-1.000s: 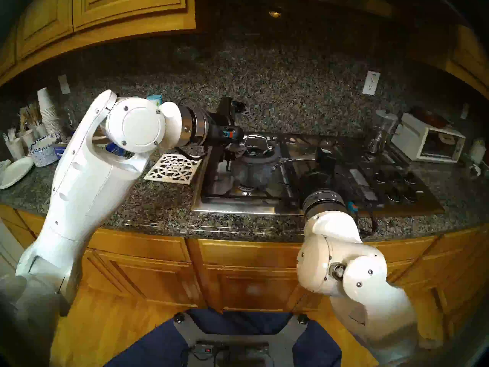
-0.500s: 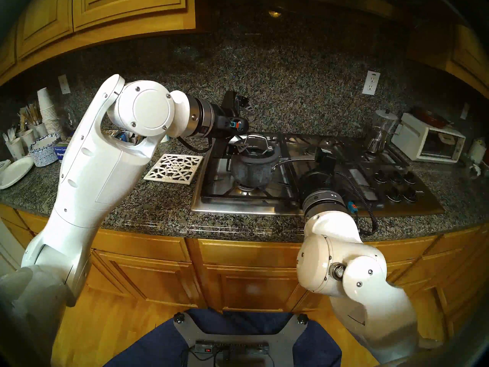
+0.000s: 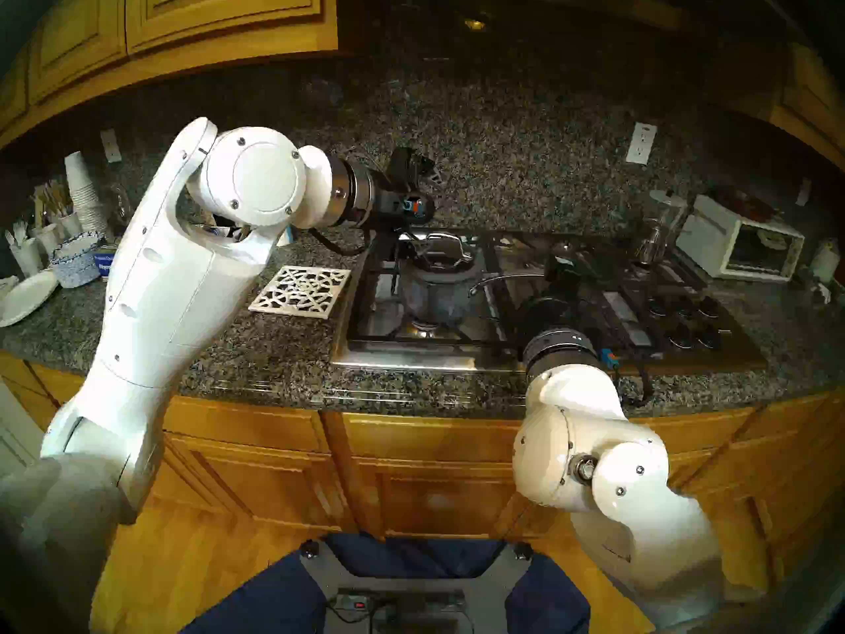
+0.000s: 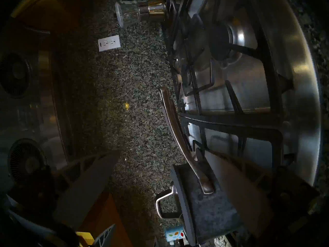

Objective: Pick up the pot, put it on the stove, take off the pot lid

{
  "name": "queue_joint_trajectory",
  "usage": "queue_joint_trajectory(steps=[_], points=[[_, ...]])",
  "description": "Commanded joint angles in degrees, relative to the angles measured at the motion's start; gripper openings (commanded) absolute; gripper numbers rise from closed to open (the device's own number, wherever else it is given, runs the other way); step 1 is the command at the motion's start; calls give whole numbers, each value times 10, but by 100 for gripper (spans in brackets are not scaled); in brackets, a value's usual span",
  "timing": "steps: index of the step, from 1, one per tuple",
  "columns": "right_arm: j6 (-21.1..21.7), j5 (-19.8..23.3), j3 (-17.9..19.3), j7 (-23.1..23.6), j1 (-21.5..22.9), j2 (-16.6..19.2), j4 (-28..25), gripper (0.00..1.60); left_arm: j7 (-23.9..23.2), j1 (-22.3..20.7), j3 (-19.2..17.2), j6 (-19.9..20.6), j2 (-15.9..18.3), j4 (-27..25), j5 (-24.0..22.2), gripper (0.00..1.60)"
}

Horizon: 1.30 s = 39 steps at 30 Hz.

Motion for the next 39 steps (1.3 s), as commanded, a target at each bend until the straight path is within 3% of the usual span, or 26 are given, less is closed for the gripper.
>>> queue_joint_trajectory(steps=[1,9,22,39], points=[[1,-12,2,7,10,1,-16,160,3,-23,-9,-3,-6,-3,0,160],[1,-12,2,7,10,1,-16,160,2,-23,-10,-4,-8,-3,1,160],[1,-12,2,6,10,1,-16,160,13,-48,0,-18,-40,32,13,160],[1,-13,2,6,10,1,-16,160,5,-35,14,-13,-46,18,32,160]])
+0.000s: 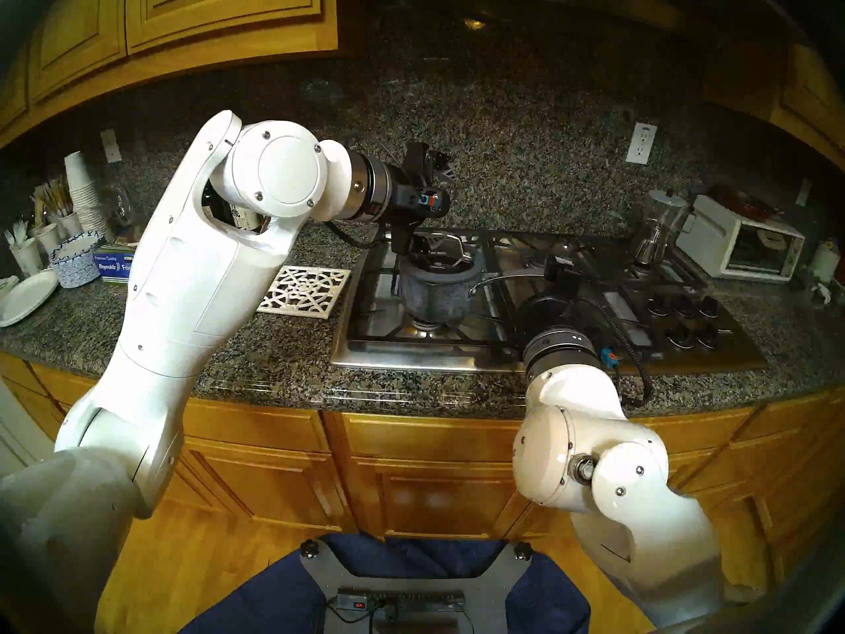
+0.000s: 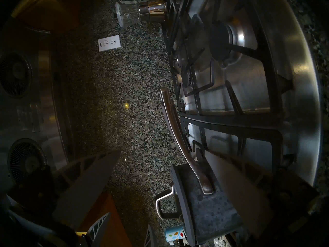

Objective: Pick up the pot, put it on the stove, take off the pot lid

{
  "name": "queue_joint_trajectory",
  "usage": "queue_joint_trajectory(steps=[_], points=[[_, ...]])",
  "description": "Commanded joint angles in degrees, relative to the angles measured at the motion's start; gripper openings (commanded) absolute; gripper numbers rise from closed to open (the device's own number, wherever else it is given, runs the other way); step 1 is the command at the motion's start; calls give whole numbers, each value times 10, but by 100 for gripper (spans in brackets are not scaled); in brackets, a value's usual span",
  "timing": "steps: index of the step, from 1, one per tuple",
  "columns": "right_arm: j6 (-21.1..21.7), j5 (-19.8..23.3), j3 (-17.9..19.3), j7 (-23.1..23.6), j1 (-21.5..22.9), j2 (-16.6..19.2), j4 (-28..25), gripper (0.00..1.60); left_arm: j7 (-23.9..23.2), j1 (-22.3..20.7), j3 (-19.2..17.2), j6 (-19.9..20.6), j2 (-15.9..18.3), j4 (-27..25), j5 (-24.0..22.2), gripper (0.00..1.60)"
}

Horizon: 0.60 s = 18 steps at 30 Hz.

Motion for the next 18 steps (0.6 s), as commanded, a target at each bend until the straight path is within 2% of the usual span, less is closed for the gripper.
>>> queue_joint_trajectory(steps=[1,18], points=[[1,-12,2,7,10,1,-16,160,6,-15,-1,2,-6,-11,9,160],[1,-12,2,7,10,1,-16,160,19,-16,17,-4,-20,19,33,160]])
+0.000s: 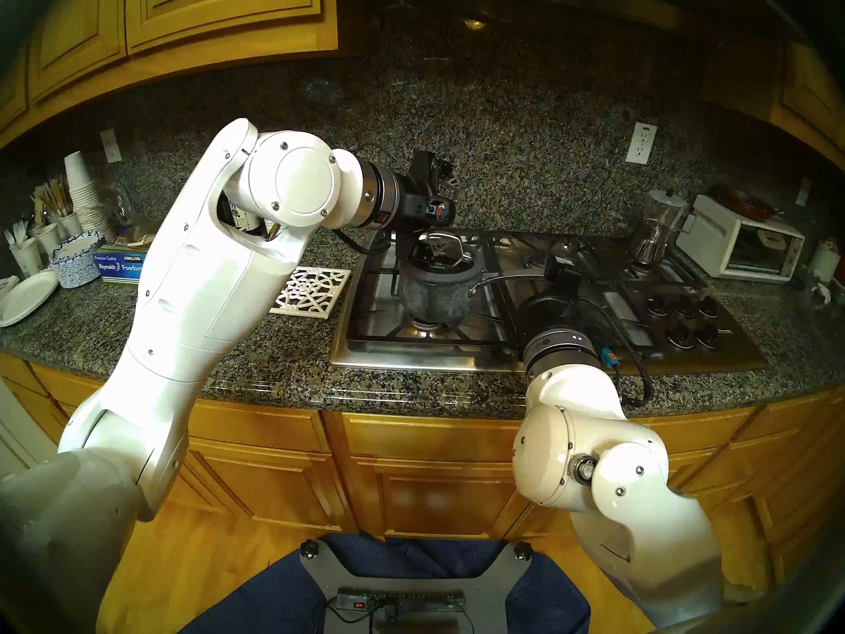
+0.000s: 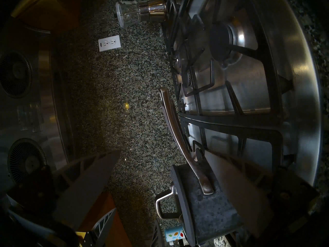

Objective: Pick up the pot, put it on the stove, take off the pot lid

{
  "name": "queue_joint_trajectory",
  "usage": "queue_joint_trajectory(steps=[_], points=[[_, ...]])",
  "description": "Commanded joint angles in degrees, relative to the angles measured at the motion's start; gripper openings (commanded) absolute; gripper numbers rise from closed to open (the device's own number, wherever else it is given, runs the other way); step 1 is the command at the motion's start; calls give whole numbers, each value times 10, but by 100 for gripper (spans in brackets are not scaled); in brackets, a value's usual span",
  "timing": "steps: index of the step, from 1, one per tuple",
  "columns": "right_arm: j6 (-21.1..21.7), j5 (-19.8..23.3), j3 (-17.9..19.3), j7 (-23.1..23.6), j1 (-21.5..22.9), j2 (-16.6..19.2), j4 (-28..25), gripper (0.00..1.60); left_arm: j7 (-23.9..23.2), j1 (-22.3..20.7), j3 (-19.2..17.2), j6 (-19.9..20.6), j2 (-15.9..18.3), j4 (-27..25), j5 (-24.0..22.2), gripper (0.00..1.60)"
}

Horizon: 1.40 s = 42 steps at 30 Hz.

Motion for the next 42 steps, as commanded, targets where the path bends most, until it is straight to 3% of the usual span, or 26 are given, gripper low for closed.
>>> queue_joint_trajectory(steps=[1,42], points=[[1,-11,2,7,10,1,-16,160,15,-19,0,-5,-13,8,9,160],[1,-11,2,7,10,1,-16,160,38,-33,5,-39,-59,71,42,160]])
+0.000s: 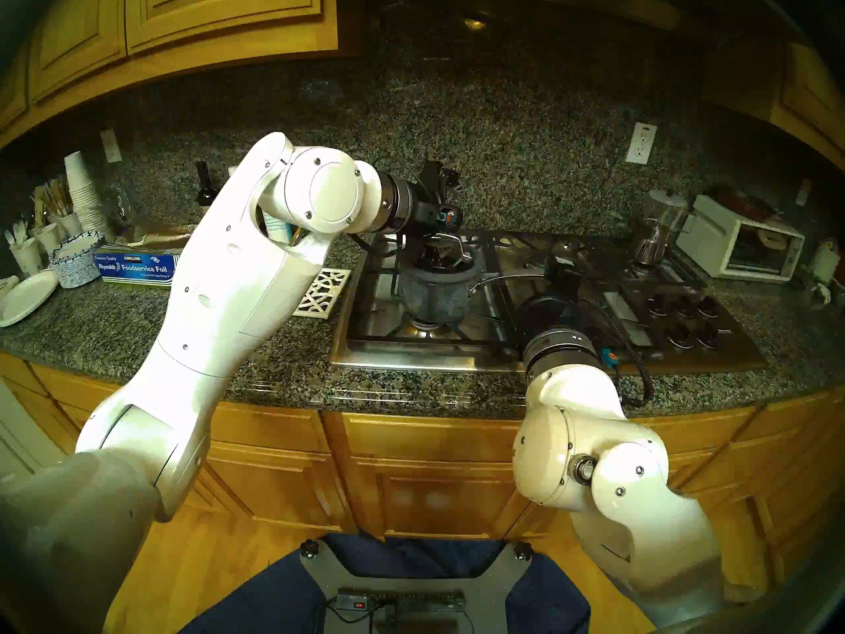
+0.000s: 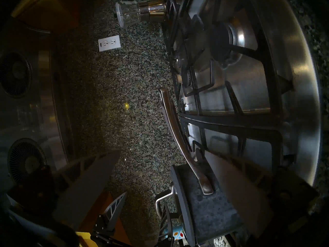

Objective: Pick up the pot, put it on the stove, take off the pot lid

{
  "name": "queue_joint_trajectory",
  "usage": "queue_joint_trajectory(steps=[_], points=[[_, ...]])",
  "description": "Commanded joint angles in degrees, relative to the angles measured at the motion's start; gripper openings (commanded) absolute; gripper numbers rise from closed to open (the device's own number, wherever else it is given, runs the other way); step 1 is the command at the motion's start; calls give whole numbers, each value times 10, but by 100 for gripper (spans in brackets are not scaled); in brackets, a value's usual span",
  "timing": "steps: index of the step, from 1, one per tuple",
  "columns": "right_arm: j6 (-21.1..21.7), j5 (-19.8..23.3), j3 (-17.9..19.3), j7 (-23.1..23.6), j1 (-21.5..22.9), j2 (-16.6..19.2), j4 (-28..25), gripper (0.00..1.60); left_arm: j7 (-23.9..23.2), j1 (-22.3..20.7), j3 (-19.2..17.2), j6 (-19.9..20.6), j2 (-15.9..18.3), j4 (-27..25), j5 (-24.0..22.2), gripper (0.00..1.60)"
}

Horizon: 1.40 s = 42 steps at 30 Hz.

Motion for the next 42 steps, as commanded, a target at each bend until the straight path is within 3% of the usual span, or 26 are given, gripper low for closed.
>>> queue_joint_trajectory(steps=[1,28,29,30,31,32,35,36,37,42], points=[[1,-10,2,8,10,1,-16,160,12,-28,-7,-4,-15,5,2,160],[1,-10,2,7,10,1,-16,160,20,-40,-8,-25,-46,54,21,160],[1,-10,2,7,10,1,-16,160,20,-40,-8,-25,-46,54,21,130],[1,-10,2,7,10,1,-16,160,20,-40,-8,-25,-46,54,21,130],[1,-10,2,7,10,1,-16,160,19,-41,-8,-29,-47,55,21,111],[1,-10,2,7,10,1,-16,160,19,-41,-8,-30,-48,56,21,61],[1,-10,2,7,10,1,-16,160,18,-40,-9,-32,-50,57,22,21],[1,-10,2,7,10,1,-16,160,18,-40,-9,-32,-50,57,22,19],[1,-10,2,7,10,1,-16,160,17,-40,-9,-32,-51,57,22,1],[1,-10,2,7,10,1,-16,160,14,-38,-11,-32,-52,55,23,0]])
